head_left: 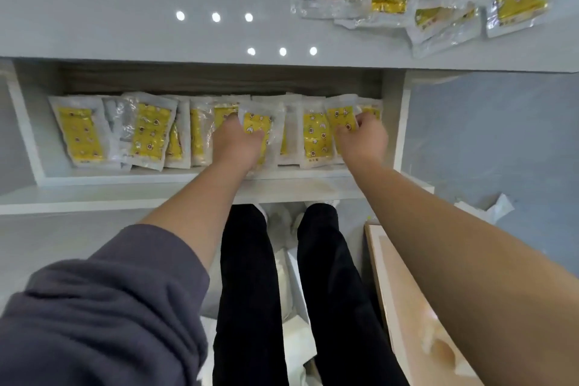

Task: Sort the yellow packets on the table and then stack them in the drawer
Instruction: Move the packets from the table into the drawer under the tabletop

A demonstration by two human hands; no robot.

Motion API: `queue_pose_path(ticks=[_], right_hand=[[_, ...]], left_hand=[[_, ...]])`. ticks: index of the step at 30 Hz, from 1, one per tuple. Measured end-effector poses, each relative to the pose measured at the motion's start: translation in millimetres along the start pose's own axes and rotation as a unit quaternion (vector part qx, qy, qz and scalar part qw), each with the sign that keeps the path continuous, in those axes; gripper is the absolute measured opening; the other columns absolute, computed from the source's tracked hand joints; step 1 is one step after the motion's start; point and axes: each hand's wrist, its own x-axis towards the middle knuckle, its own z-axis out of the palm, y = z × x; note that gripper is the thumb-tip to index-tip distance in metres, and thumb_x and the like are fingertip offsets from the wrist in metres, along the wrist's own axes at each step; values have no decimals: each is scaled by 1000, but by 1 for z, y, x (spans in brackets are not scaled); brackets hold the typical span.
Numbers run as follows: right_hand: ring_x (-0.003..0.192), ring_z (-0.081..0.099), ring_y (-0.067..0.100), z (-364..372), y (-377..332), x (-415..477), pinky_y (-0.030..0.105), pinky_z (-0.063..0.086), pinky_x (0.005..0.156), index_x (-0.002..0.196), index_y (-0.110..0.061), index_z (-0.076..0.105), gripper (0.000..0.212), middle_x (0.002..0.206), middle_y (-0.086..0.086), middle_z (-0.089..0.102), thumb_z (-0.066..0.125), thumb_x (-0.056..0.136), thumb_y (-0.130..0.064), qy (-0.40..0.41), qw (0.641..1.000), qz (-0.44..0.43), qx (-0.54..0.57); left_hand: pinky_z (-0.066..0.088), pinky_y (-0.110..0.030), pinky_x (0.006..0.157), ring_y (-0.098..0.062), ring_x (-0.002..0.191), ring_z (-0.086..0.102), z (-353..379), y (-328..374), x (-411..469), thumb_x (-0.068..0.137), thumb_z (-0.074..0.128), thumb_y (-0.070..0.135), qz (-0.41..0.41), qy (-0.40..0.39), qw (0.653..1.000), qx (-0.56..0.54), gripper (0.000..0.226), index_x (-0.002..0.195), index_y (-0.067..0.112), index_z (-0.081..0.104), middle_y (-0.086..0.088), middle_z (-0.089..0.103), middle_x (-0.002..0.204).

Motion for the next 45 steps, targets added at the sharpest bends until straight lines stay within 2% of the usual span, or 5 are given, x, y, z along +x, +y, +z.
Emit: queue_pose_path(ticks=[15, 23, 30, 34, 45], right_hand=[[105, 56, 20, 67, -91, -64, 34, 48, 84, 130, -13, 48, 57, 119, -1, 56, 75, 83, -28, -244, 958, 1, 149], [69, 57, 20, 75, -90, -62, 25, 36, 51, 98, -16, 52, 29, 82, 2, 62, 63, 88, -41, -103, 956, -125, -245], [131, 37, 26, 82, -97, -56, 48, 28, 109, 138, -22, 36, 65, 140, 3, 42, 69, 82, -33, -51, 866, -364, -340], [144, 21, 25, 97, -108, -53, 56, 11, 118, 150, -27, 21, 78, 156, 1, 25, 64, 86, -37, -132, 808, -425, -387], [147, 16, 29, 103, -132, -45, 56, 14, 117, 153, -33, 7, 83, 161, -2, 14, 59, 88, -40, -185, 835, -385, -345]], left_hand=[[51, -41, 91, -24, 100, 63, -131, -82, 40, 89, 66, 31, -4, -6, 998, -63, 30, 115, 17, 59, -1, 65, 111], [39, -33, 60, -27, 86, 56, -111, -66, 52, 85, 69, 40, 27, 57, 959, 277, 45, 110, 7, 51, -13, 59, 103], [23, -55, 112, -32, 140, 26, -141, -79, 70, 71, 71, 61, 257, 1, 814, 521, 103, 148, 16, 20, -13, 31, 149], [17, -61, 113, -31, 137, 34, -147, -86, 77, 68, 55, 79, 221, 24, 805, 550, 102, 144, 17, 27, -11, 38, 147], [6, -66, 113, -32, 144, 24, -162, -87, 90, 87, 54, 58, 302, -49, 802, 513, 76, 149, 39, 15, -5, 27, 156]])
